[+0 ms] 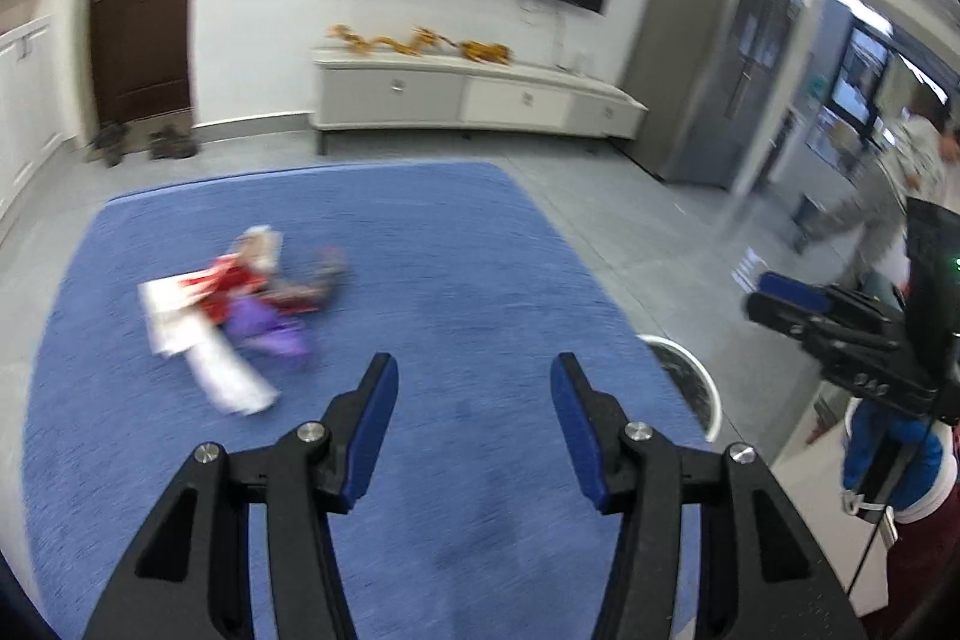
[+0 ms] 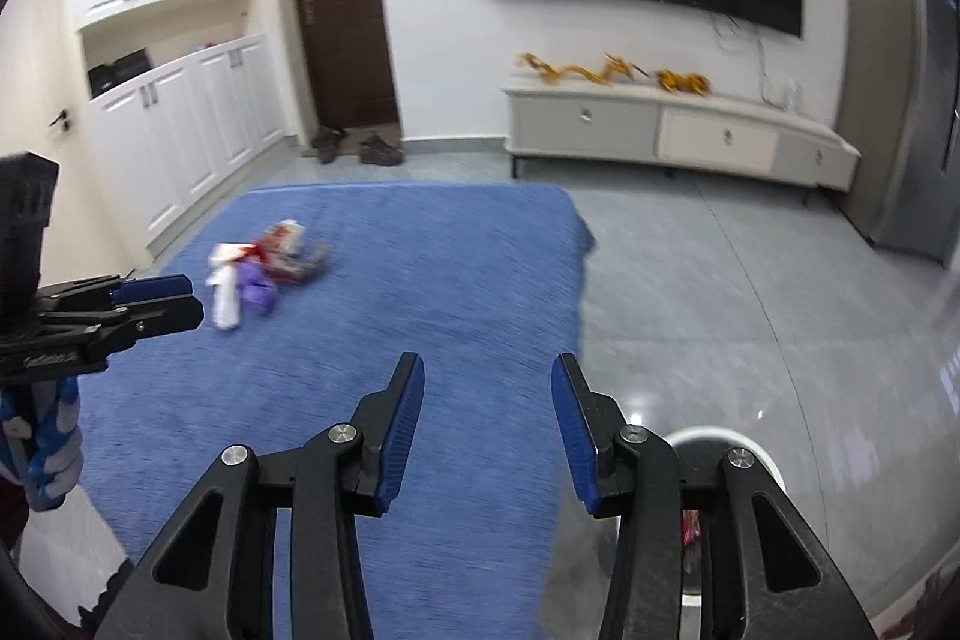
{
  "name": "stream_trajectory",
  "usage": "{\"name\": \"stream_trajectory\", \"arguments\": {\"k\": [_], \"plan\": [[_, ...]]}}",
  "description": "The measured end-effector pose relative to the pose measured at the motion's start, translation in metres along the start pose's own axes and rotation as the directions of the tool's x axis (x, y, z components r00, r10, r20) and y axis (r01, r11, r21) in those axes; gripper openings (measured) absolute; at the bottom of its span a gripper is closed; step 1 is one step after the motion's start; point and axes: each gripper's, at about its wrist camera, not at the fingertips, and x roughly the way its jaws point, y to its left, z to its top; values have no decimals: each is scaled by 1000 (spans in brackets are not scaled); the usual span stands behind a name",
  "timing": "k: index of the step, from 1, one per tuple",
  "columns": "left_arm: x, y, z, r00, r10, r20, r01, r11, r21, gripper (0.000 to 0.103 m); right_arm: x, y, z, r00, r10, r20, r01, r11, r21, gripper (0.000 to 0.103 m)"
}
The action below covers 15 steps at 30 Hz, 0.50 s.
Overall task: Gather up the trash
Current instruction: 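Move both open tools back over the remaining trash on the rug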
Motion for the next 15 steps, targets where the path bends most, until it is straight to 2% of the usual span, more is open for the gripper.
{"name": "stream_trajectory", "arguments": {"k": [5, 15], "plan": [[-39, 49, -11, 997, 56, 54, -52, 996, -72, 51, -14, 40, 14, 1000, 20, 21, -19, 998, -64, 44], [-89, 92, -37, 989, 106, 103, -91, 986, -140, 51, -28, 116, 27, 998, 53, 22, -48, 983, -176, 47]]}}
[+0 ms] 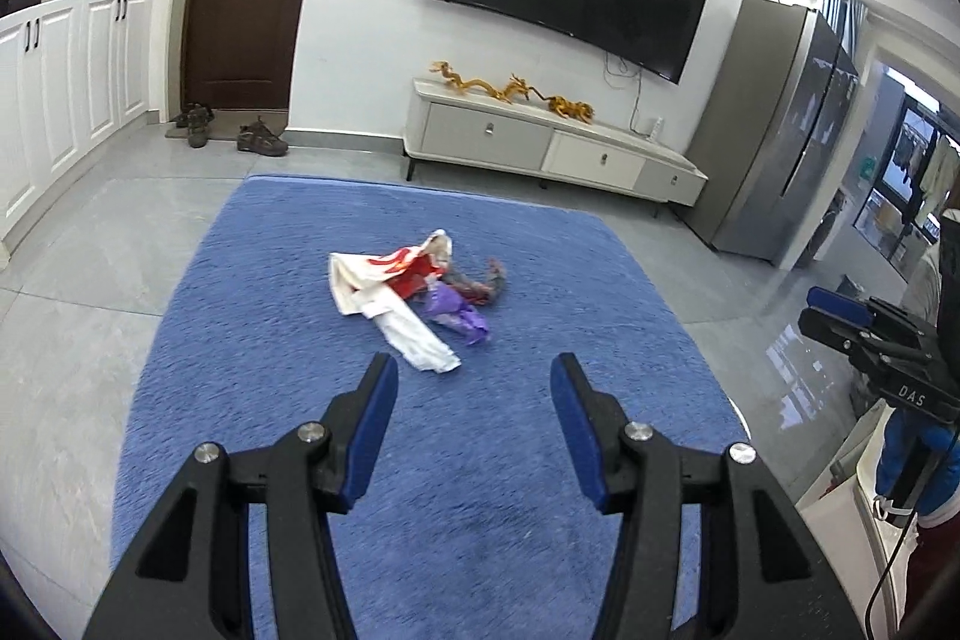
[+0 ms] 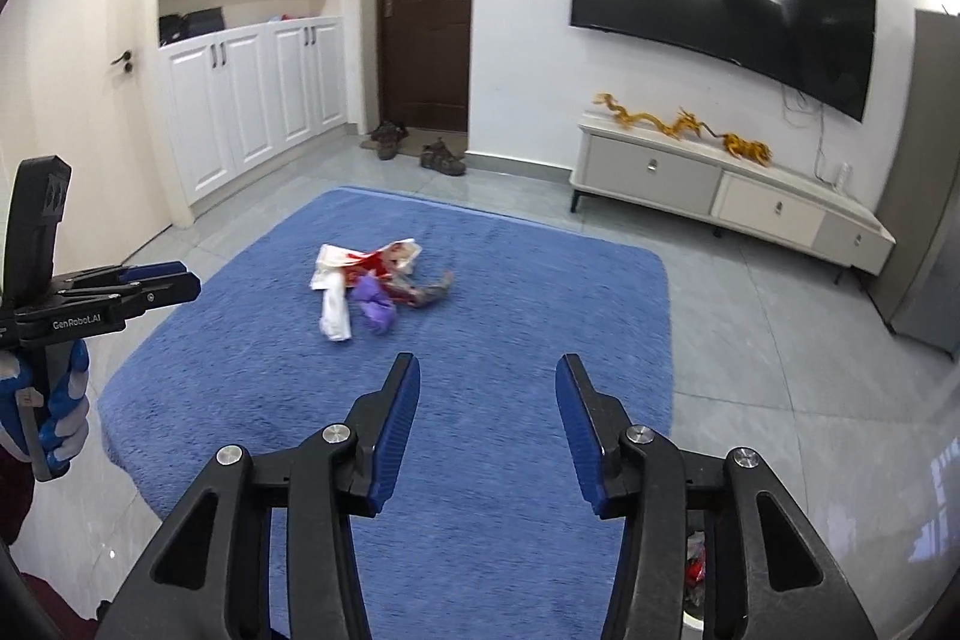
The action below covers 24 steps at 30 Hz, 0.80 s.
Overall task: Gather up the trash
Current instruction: 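Move both open tools back over the remaining trash on the rug, then grasp the white cloth strip with the left tool while the right tool grasps the purple wrapper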
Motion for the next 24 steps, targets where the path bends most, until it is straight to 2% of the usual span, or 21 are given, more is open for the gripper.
{"name": "stream_trajectory", "arguments": {"k": [4, 6, 10, 15, 24], "plan": [[-7, 11, -4, 1000, 3, 9, -3, 1000, -13, 53, 4, 24, 8, 1000, 23, -8, -23, 999, -31, 47], [-6, 19, -5, 1000, 5, 6, -4, 1000, -26, 61, 9, 36, 12, 999, 35, -16, -36, 998, -50, 48], [7, 33, -9, 1000, 1, -13, -2, 998, -56, 62, 28, 56, 18, 998, 55, -39, -58, 995, -78, 48], [35, 48, -16, 998, -2, -60, -3, 997, -83, 62, 69, 70, 21, 992, 84, -98, -92, 992, -84, 48], [110, 63, -14, 988, -10, -154, -7, 994, -112, 62, 152, 81, 14, 970, 133, -205, -146, 988, -49, 48]]}}
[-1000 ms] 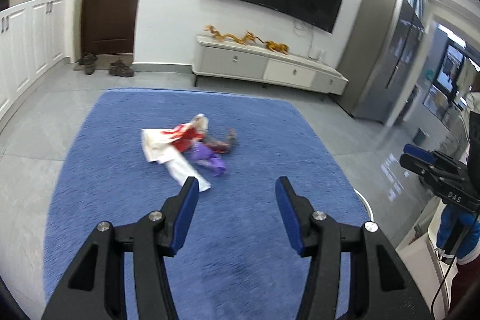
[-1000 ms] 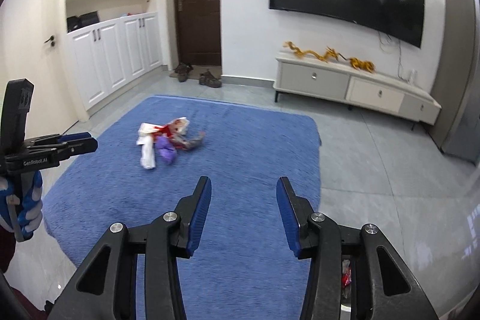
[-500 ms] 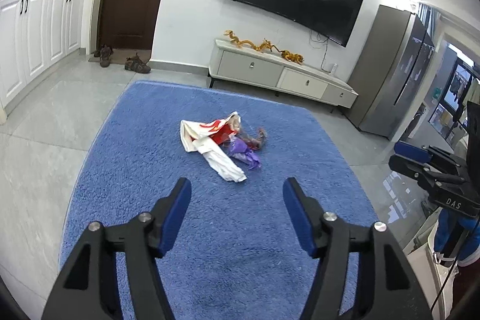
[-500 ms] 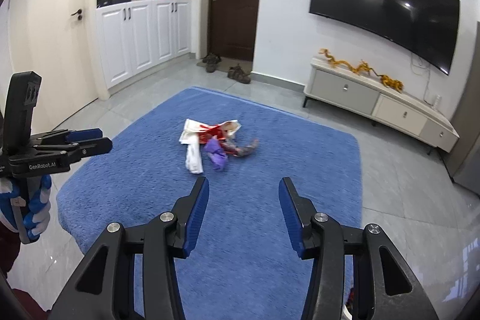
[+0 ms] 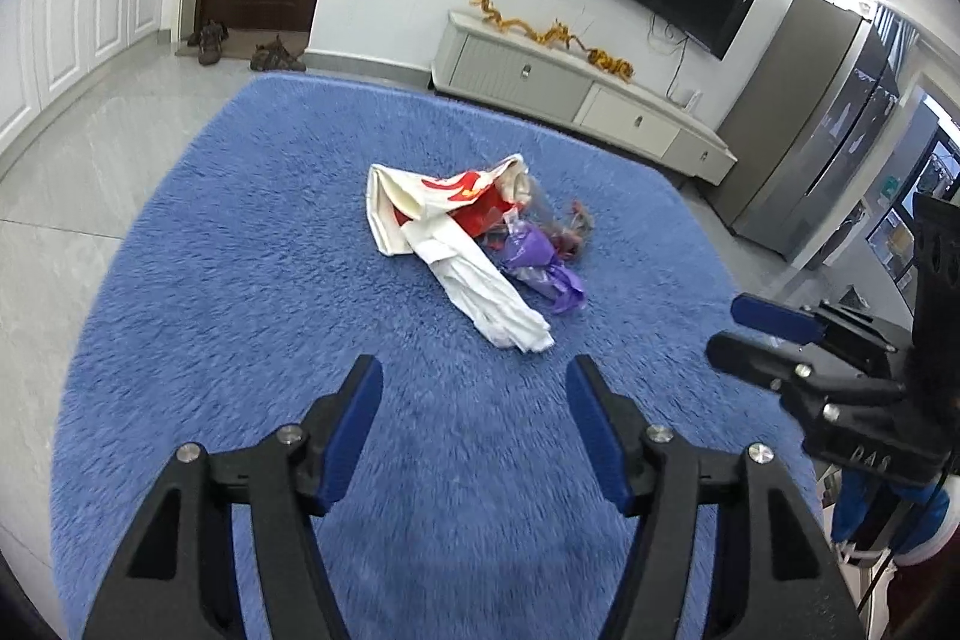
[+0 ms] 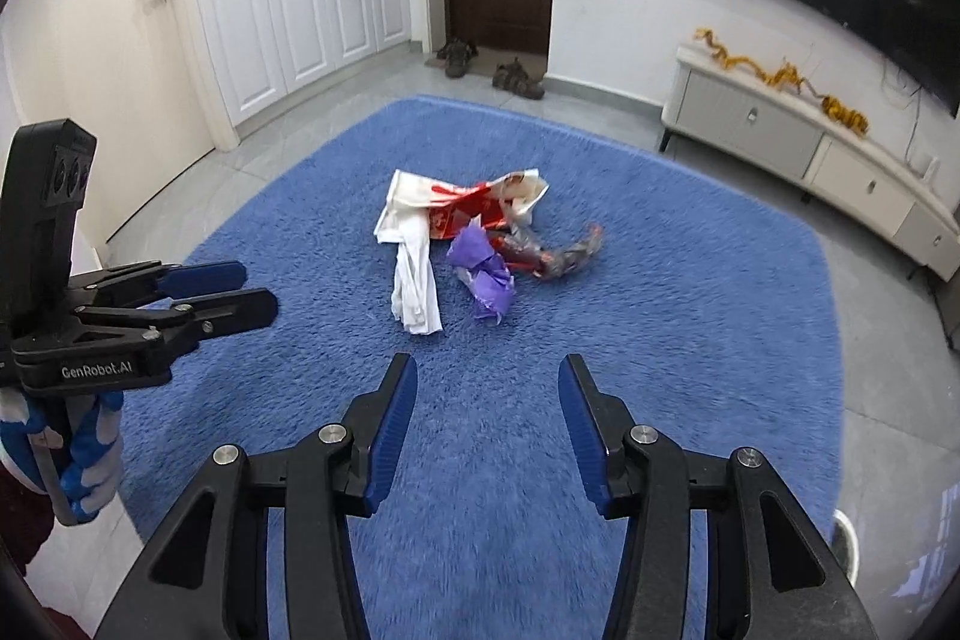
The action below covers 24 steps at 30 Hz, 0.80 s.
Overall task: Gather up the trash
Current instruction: 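Grasp the white cloth strip with the left tool while the right tool grasps the purple wrapper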
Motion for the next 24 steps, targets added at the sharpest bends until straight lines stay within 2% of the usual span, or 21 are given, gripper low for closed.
{"name": "stream_trajectory", "arguments": {"k": [5, 10, 13, 16, 20, 21, 22, 24], "plan": [[42, 4, 26, 1000, 13, -23, -14, 999, -33, 62, 33, -4, 11, 1000, 14, -26, -13, 1000, 5, 48], [82, 21, 51, 998, 6, -68, -14, 993, -121, 61, 56, -9, 22, 999, 19, -42, -18, 1000, 12, 48], [97, 29, 54, 996, 5, -91, -19, 989, -150, 59, 70, -9, 29, 998, 26, -49, -25, 1000, 14, 48], [101, 32, 56, 997, 5, -81, -17, 988, -151, 54, 88, -8, 34, 997, 38, -63, -37, 999, 16, 48], [101, 34, 54, 997, 31, -71, -40, 990, -134, 32, 111, -7, 38, 995, 46, -88, -44, 999, 24, 48], [100, 36, 51, 997, 32, -70, -41, 990, -133, 23, 116, -7, 38, 995, 51, -91, -49, 998, 32, 45], [98, 38, 49, 997, 27, -71, -36, 990, -137, 20, 119, -7, 38, 994, 57, -93, -53, 998, 39, 37], [94, 41, 42, 997, 3, -74, -14, 989, -146, 12, 124, -5, 36, 993, 64, -95, -61, 997, 40, 33]]}}
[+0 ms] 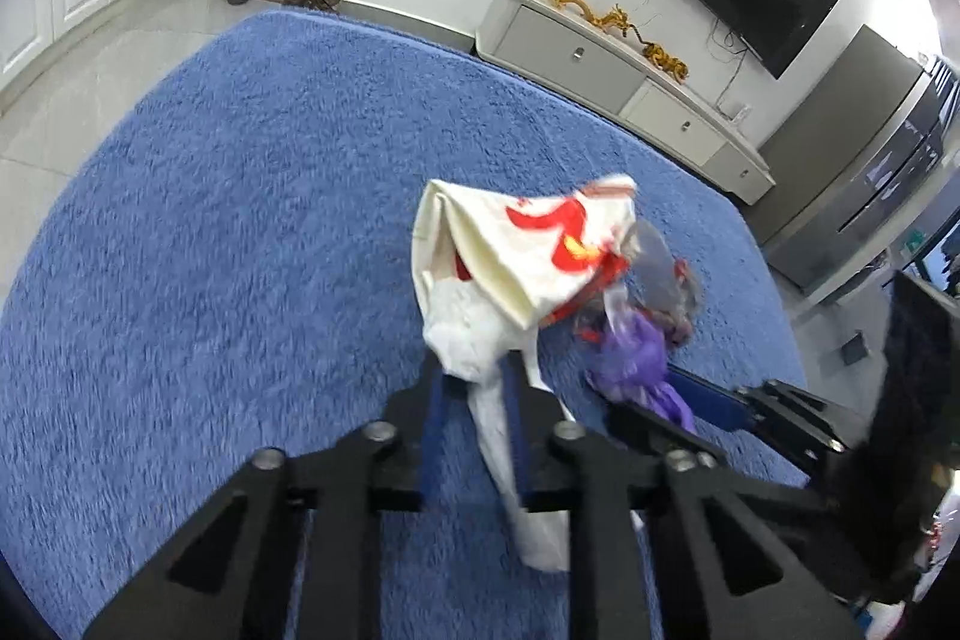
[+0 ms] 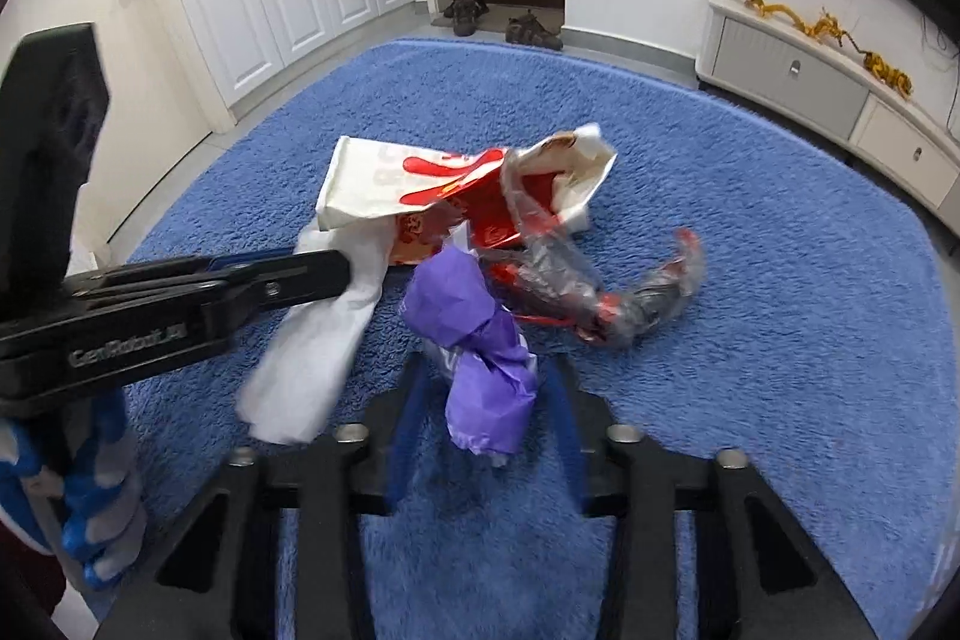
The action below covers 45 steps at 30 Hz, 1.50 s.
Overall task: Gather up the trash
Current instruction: 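Grasp the white cloth strip with the left tool while the right tool grasps the purple wrapper, then carry the white strip and purple wrapper to the bin and release them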
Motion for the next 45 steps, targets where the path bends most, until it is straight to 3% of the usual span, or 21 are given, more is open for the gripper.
{"name": "stream_trajectory", "arguments": {"k": [1, 12, 19, 20, 22, 23, 29, 31, 32, 33, 34, 45], "plan": [[-2, 0, -3, 1000, -5, -1, 5, 1000, 1, 11, 0, 2, -2, 1000, -1, 4, 1, 1000, -5, 29], [-41, -11, -46, 999, -43, 13, 42, 998, 49, 3, -53, 18, -49, 999, 23, 31, -21, 998, -60, 27], [-50, -4, -39, 998, -51, 30, 52, 998, -24, 7, -96, 13, -74, 997, 12, 72, -8, 999, -51, 27], [-49, -7, -35, 999, -40, 30, 41, 999, -20, 10, -100, 8, -75, 997, 10, 78, -6, 999, -44, 27], [-41, -12, -29, 1000, -10, 28, 11, 1000, -16, 26, -105, -2, -78, 996, 6, 88, -4, 1000, -27, 27], [-38, -14, -28, 999, 9, 30, -9, 1000, -16, 41, -108, -6, -80, 996, 2, 92, 0, 1000, -15, 27], [-11, -32, -23, 995, 100, 5, -100, 994, 39, 44, -116, -32, -89, 995, -16, 99, 13, 999, 31, 27], [-7, -40, -25, 991, 135, 16, -136, 988, 72, 42, -119, -39, -93, 994, -29, 101, 24, 999, 45, 27], [-7, -43, -27, 990, 138, 19, -139, 987, 82, 33, -121, -43, -96, 994, -35, 103, 30, 998, 52, 27], [-6, -46, -29, 991, 131, 16, -132, 987, 88, 14, -124, -47, -99, 993, -41, 107, 34, 998, 61, 27], [-5, -47, -31, 992, 127, 6, -126, 988, 89, 10, -127, -50, -102, 993, -44, 110, 37, 997, 69, 27], [-54, -72, -60, 990, 126, 66, -134, 980, 148, 5, -157, -66, -135, 989, -55, 141, 40, 993, 109, 27]]}}
